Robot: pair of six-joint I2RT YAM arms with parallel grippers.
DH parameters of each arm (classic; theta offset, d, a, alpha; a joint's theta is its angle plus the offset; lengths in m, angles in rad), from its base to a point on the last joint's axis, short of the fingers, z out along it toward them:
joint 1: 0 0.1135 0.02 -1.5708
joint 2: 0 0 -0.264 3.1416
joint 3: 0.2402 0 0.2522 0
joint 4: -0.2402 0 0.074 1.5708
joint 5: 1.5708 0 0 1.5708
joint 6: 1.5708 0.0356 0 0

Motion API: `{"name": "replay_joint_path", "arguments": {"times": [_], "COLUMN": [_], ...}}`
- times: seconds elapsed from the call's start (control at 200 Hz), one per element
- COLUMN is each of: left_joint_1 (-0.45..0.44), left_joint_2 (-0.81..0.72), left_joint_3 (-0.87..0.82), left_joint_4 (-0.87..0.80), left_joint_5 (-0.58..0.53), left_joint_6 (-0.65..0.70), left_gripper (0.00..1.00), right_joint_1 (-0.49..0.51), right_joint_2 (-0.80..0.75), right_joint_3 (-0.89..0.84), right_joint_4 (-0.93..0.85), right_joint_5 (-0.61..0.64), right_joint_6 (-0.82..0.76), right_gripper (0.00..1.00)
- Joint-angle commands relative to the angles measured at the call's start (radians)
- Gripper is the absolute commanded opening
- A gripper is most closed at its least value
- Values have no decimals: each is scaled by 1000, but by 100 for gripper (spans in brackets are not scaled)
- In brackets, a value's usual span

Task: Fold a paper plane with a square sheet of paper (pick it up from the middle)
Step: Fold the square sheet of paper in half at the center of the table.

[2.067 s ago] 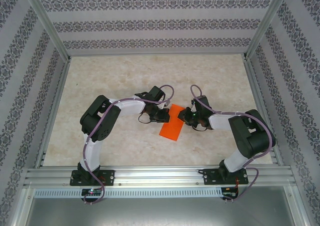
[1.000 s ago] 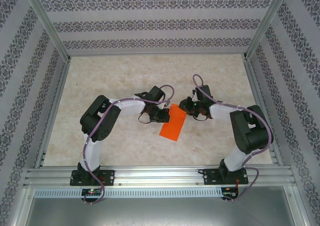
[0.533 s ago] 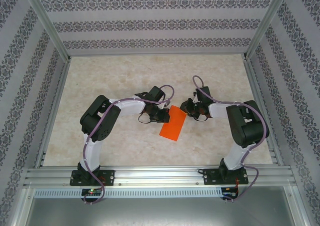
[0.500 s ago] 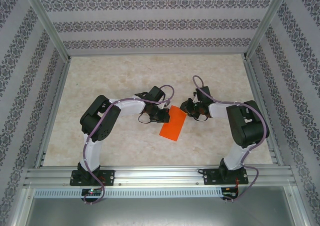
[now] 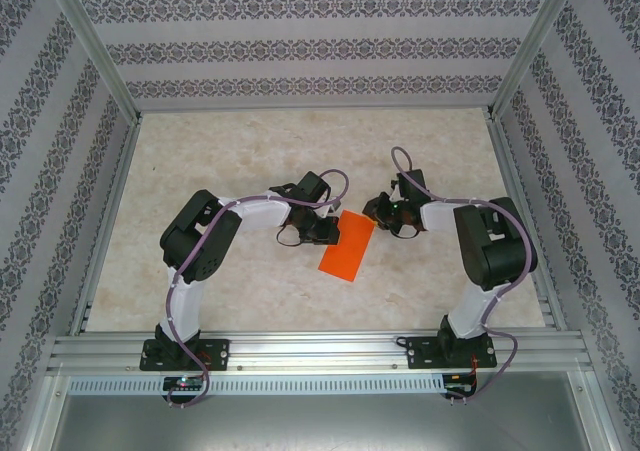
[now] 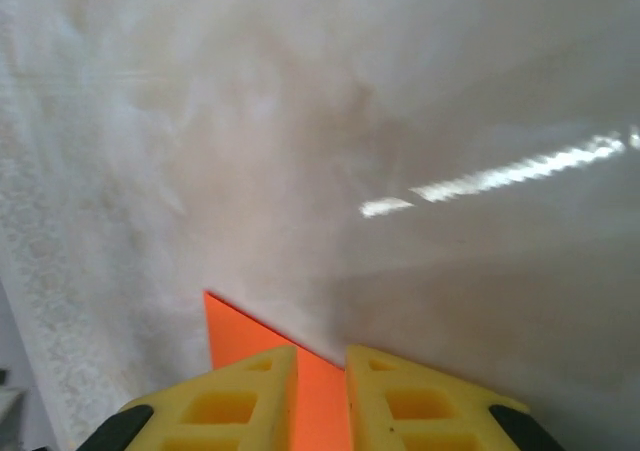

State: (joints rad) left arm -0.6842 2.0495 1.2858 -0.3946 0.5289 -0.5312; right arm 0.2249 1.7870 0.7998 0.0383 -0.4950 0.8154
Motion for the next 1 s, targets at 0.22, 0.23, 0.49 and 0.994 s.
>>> {"name": "replay_joint_path", "arguments": {"times": [0.22,0.23,0.49,0.994], "left_joint_1": [-23,-23,-25,55], "left_joint_2": [14,13,-86,-306], "left_joint_3": [-71,-73,-126,-253], "left_joint_4": [-88,-87,13,52], "left_joint_5": [-69,-69,-47,-222], "left_joint_6": [10,8,-92,-168], "left_gripper": [0,0,10,40], "right_joint_1": [-4,-5,-1,106], "right_joint_2": [59,62,75,-329], "right_joint_3": [72,77,171,-5], "right_joint_4": [-70,-69,-83,-319], "right_joint_5": [-9,-16,-164,166], "right_joint_6": [-48,-50,-90,-90], "right_gripper": [21,21,26,43]}}
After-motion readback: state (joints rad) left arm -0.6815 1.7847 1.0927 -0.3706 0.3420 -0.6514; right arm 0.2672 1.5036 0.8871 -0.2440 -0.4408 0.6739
